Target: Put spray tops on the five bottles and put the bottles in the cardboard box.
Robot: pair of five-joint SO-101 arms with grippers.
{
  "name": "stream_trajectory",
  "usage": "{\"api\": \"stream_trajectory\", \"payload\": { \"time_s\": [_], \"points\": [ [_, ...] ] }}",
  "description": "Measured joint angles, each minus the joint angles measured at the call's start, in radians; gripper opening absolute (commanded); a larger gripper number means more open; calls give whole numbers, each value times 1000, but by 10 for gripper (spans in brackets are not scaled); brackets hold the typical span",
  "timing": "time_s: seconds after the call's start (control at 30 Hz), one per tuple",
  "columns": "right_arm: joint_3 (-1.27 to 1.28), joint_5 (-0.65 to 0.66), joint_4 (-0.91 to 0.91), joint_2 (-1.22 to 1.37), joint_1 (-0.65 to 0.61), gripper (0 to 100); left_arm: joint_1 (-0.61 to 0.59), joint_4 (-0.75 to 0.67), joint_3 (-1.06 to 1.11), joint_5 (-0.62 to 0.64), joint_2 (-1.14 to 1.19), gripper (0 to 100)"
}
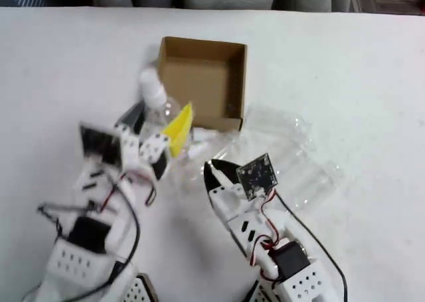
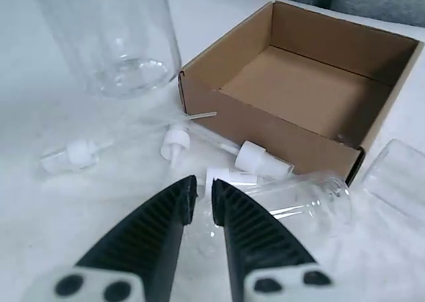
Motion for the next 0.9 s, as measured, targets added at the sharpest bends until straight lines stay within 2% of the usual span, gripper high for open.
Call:
{"api": "stream_trajectory", "payload": {
  "time_s": [0.13,0.23,0.33,0.57,0.9],
  "points": [
    [0,-44,-8,0,-15,15,0,-14,-170,2,279,23],
    [0,-64,-57,0,-78,15,38,-92,-218,2,430,23],
    [0,-74,-84,0,-71,15,87,-173,-226,5,528,23],
    [2,-78,-130,0,-44,15,161,-193,-227,5,566,23],
    [25,-80,-201,2,28,15,189,-192,-184,5,543,23]
  ]
}}
